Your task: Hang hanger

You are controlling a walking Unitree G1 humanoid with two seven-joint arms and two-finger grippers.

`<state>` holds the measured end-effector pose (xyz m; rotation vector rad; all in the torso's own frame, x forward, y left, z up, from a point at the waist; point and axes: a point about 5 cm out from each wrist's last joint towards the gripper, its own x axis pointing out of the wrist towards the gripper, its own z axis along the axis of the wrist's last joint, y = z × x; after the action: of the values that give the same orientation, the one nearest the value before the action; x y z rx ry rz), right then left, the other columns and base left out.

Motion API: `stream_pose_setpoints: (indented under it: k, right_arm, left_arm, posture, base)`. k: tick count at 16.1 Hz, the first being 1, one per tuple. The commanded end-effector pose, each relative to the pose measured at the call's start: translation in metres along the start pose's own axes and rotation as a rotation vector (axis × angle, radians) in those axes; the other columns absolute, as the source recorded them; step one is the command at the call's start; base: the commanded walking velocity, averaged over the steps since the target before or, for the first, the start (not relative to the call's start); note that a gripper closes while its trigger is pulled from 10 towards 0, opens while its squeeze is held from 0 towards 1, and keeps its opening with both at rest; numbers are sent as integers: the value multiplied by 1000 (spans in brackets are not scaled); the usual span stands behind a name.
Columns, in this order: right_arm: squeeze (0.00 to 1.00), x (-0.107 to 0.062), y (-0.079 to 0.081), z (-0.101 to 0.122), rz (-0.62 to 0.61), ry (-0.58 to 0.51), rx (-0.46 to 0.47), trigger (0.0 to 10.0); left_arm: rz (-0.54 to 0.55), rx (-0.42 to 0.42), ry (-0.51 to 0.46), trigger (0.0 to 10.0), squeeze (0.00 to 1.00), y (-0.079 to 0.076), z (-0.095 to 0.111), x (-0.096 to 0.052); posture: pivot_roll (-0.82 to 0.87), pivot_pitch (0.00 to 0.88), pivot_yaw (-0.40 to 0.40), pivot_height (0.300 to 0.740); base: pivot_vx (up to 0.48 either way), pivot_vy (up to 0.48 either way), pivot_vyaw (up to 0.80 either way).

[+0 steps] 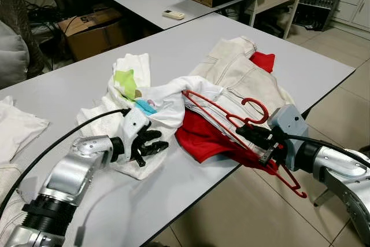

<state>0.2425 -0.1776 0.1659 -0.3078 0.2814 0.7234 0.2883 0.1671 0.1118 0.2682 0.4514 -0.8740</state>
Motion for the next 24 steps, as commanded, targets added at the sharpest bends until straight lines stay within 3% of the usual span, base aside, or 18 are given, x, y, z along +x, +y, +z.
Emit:
stream_pose_setpoints:
  k: [1,6,7,8,9,10,20,22,24]
  right_arm:
    - [0,3,0,3,7,-4,-15,10000]
    - [0,2,0,3,6,-3,-12,10000]
    - [0,2,0,3,6,-4,-12,10000]
    - [0,2,0,3,6,-3,-13,10000]
    - [0,2,0,3,7,-2,-14,10000]
    - [0,2,0,4,6,-1,-15,10000]
    - [0,2,0,3,12,1,-17,10000]
    - [0,0,-1,1,8,7,-16,10000]
    - [0,-2,-2,-1,1,12,-15,10000]
  left_arm:
    - [25,14,23,10000,0,2,-3,0]
    - [45,17,35,10000,0,0,-5,4]
    - [44,18,36,9529,0,0,-5,4]
    - [46,18,39,4353,0,0,-5,5]
    - [50,18,42,941,0,0,-6,6]
    - [51,18,44,0,0,0,-6,6]
    - [85,24,40,0,0,7,-5,1]
    - [130,25,-18,0,0,22,12,-11]
    - [207,12,-172,0,0,45,48,-33]
  posture:
    - [-196,0,83,719]
    - [-197,0,83,719]
    - [-197,0,83,719]
    - [-197,0,83,719]
    - [-197,0,83,719]
    - [-203,0,79,719]
    - [-197,0,76,719]
    - [-196,0,77,719]
    - [-194,0,82,719]
  base:
    - [0,0,0]
    - [0,0,0]
    - [0,0,0]
    - [0,0,0]
    - [0,0,0]
    - [0,0,0]
    - [0,0,0]
    - [0,0,0]
    - [0,0,0]
